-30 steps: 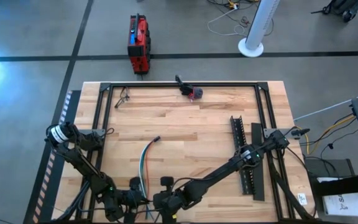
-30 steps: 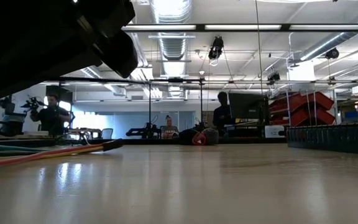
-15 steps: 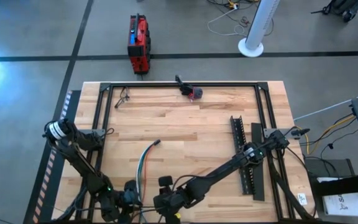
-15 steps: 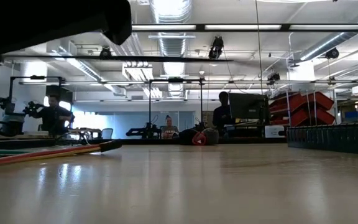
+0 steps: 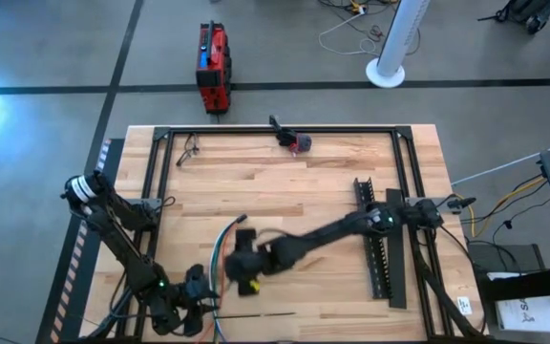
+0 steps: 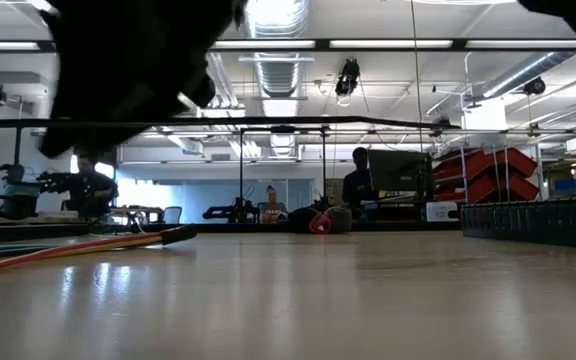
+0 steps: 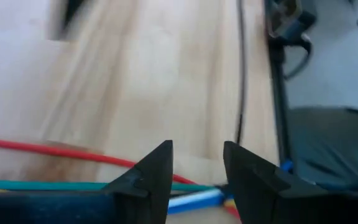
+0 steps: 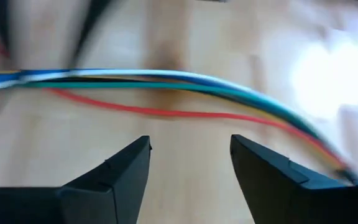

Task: Ziptie cables
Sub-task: Close the cables together using a zip tie

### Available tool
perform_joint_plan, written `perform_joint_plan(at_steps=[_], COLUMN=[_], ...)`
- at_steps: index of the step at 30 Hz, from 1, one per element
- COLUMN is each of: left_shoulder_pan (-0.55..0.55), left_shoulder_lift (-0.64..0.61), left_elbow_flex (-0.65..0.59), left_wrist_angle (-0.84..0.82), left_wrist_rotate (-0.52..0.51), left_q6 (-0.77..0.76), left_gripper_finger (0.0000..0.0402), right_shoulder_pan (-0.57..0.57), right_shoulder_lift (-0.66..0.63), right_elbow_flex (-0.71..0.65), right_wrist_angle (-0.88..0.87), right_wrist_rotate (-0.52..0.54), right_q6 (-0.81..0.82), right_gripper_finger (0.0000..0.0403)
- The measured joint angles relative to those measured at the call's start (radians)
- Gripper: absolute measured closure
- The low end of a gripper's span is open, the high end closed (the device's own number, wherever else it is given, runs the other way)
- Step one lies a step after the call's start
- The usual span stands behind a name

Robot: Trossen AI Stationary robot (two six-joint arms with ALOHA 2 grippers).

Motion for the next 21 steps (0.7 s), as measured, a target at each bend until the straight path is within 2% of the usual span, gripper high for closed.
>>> perform_joint_plan(at_steps=[8,15,18,21], left_shoulder_pan=[0.0,0.0,0.0,0.0], left_shoulder_lift=[0.035,0.062,0.062,0.06], left_elbow_flex=[0.001,0.0,0.001,0.001], left_wrist_angle=[-0.171,-0.472,-0.516,-0.542], left_wrist_rotate=[-0.053,-0.054,-0.055,-0.061], left_q6=[-0.243,-0.55,-0.583,-0.591], left_gripper_finger=[0.0271,0.0271,0.0272,0.0276], right_shoulder_pan=[-0.158,-0.28,-0.311,-0.331], right_shoulder_lift=[0.003,0.015,0.031,0.039], right_elbow_flex=[-0.026,-0.03,-0.031,-0.032], right_wrist_angle=[-0.095,-0.09,-0.118,-0.127], right_wrist_rotate=[-0.003,-0.009,-0.032,-0.104], right_q6=[-0.175,-0.262,-0.257,-0.258], right_gripper_finger=[0.0196,0.0196,0.0203,0.0212])
